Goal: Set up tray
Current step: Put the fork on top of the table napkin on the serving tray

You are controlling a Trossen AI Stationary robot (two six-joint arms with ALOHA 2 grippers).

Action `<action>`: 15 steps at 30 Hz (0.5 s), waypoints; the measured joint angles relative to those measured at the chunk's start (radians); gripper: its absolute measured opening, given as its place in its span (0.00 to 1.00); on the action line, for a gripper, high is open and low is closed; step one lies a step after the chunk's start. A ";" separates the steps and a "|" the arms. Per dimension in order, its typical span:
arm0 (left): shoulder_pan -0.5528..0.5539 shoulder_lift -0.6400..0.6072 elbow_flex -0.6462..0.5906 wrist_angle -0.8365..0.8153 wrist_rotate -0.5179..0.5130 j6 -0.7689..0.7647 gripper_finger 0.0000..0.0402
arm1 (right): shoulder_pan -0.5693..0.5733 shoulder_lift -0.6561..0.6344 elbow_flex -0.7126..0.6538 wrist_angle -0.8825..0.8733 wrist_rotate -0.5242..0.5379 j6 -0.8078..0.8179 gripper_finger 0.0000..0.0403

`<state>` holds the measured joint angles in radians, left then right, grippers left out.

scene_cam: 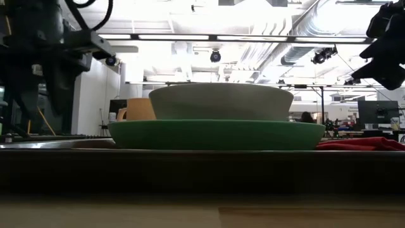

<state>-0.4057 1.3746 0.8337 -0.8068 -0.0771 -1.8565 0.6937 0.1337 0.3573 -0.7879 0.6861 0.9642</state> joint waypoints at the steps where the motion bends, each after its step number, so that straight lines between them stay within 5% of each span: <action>1: 0.000 0.005 0.001 0.009 -0.006 0.000 0.53 | 0.000 0.000 0.000 0.000 0.004 0.000 0.49; 15: 0.142 0.167 0.002 0.090 0.070 0.124 0.53 | 0.000 0.016 0.000 0.005 0.034 0.030 0.49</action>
<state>-0.2637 1.5417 0.8358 -0.7167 -0.0070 -1.7321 0.6937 0.1501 0.3573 -0.7834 0.7206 0.9943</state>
